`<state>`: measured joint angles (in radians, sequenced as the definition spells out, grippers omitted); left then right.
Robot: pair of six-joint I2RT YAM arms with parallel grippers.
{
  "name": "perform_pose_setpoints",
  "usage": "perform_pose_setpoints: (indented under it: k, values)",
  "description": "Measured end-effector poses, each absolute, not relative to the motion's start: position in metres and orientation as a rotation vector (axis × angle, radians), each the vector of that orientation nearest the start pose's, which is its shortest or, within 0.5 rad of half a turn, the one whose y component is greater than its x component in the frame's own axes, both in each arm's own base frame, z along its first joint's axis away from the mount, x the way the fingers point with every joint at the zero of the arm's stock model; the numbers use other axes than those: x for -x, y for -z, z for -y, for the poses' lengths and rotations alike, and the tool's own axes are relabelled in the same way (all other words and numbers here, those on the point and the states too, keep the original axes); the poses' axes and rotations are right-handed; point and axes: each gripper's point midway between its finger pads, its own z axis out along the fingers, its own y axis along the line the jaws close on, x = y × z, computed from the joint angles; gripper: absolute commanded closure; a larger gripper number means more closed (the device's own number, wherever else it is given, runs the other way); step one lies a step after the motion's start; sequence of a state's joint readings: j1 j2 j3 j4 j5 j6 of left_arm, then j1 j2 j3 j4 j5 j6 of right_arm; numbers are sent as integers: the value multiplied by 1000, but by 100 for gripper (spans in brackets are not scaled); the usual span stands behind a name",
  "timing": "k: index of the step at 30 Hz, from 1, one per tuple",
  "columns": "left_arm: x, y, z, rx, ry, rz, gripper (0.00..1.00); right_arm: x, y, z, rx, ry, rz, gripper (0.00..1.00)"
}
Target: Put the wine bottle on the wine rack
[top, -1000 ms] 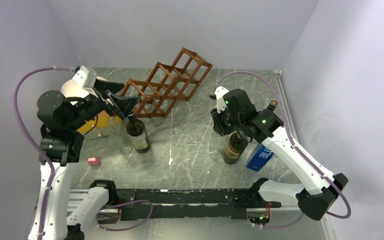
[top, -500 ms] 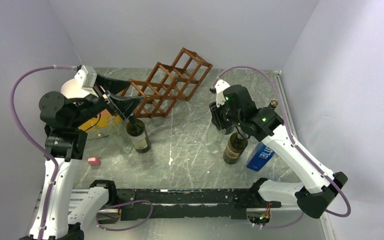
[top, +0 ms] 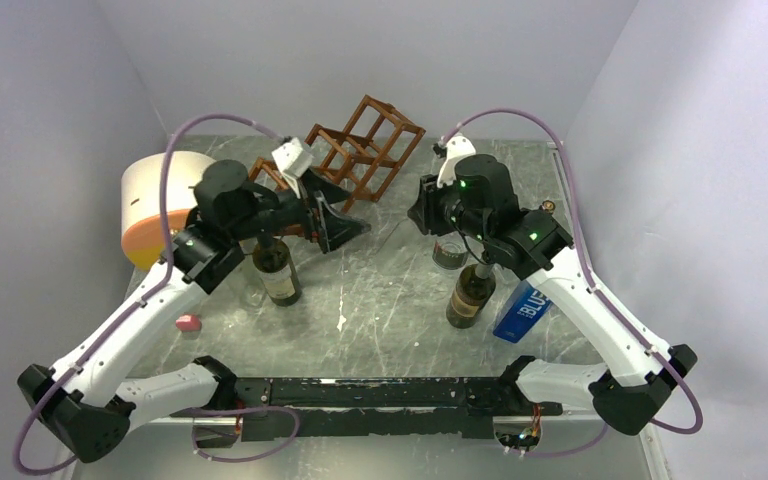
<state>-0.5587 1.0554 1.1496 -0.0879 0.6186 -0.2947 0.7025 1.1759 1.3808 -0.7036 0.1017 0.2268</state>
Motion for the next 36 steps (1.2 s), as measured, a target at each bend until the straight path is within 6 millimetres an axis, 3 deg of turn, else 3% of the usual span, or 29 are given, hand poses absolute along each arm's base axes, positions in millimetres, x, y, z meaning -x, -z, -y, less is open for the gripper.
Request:
perform_pose_setpoints:
  k: [5, 11, 15, 17, 21, 27, 30, 33, 36]
  values:
    - [-225, -347, 291, -765, 1083, -1569, 0, -271, -321, -221, 349, -519, -2035, 100]
    - [-210, -281, 314, -918, 1030, -1585, 1, -268, -342, -223, 299, -593, -1972, 100]
    - [-218, -260, 327, -1012, 931, -1566, 1, -264, -355, -225, 294, -637, -1931, 100]
    - [-227, -254, 327, -1017, 874, -1563, 0, -263, -358, -225, 292, -641, -1919, 100]
    - [-245, -251, 323, -989, 767, -1545, 9, -258, -362, -228, 303, -683, -1911, 100]
    - [-257, -258, 320, -955, 700, -1506, 2, -255, -367, -230, 312, -707, -1894, 100]
    - [-255, -257, 322, -978, 705, -1484, 4, -253, -369, -232, 321, -728, -1888, 100]
    - [-249, -253, 325, -1022, 721, -1461, 15, -249, -373, -235, 329, -760, -1880, 100]
    - [-245, -251, 327, -1060, 733, -1433, 43, -246, -375, -236, 332, -778, -1875, 100]
